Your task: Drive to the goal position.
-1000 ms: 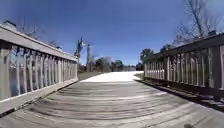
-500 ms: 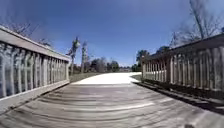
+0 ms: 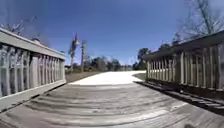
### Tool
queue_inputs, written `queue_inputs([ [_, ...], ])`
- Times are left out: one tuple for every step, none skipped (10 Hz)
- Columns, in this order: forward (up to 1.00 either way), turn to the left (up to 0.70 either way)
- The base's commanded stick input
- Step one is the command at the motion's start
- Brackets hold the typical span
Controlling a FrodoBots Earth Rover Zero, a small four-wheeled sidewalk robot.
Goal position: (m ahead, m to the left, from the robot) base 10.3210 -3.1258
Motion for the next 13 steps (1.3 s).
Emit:
queue_inputs([
  [0.7, 0.0],
  [0.7, 0.0],
  [0.7, 0.0],
  [0.7, 0.0],
  [0.7, 0.0],
  [0.7, -0.01],
  [0.7, -0.32],
  [0.7, -0.35],
  [0.7, -0.35],
  [0.7, -0.11],
  [0.7, 0.0],
  [0.7, 0.0],
  [0.7, 0.0],
])
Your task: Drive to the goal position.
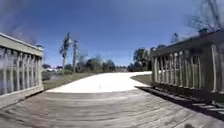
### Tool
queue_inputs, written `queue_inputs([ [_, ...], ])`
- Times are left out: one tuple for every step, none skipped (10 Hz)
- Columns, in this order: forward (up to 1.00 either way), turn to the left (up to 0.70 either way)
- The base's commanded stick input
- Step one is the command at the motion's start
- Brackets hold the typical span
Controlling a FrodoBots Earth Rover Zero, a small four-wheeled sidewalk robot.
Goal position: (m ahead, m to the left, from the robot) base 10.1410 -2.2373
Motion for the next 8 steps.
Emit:
queue_inputs([
  [0.7, 0.0],
  [0.7, 0.0],
  [0.7, 0.0],
  [0.7, 0.0],
  [0.7, 0.0],
  [0.7, 0.0],
  [0.7, 0.0],
  [0.7, 0.0],
])
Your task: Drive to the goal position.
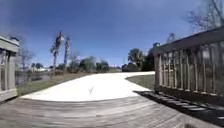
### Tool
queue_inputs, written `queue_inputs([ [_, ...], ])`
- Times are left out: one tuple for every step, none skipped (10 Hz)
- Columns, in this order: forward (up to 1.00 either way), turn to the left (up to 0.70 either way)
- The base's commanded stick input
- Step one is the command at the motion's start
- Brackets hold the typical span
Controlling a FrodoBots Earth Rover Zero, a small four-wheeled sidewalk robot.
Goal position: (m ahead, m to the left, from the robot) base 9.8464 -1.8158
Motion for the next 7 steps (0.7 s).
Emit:
queue_inputs([
  [0.7, 0.0],
  [0.7, 0.0],
  [0.7, 0.0],
  [0.7, 0.0],
  [0.7, 0.0],
  [0.7, 0.0],
  [0.7, 0.0],
])
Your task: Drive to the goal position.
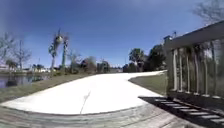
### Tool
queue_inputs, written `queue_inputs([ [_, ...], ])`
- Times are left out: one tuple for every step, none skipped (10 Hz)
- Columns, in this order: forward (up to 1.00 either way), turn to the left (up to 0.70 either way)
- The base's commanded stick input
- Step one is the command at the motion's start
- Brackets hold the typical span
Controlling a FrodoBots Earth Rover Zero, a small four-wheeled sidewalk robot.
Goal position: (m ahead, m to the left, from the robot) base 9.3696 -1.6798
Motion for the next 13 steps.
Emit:
queue_inputs([
  [0.7, 0.0],
  [0.7, 0.0],
  [0.7, 0.0],
  [0.7, 0.0],
  [0.7, 0.0],
  [0.7, 0.0],
  [0.7, 0.0],
  [0.7, 0.0],
  [0.7, 0.0],
  [0.7, 0.0],
  [0.7, 0.0],
  [0.7, 0.0],
  [0.7, 0.0],
])
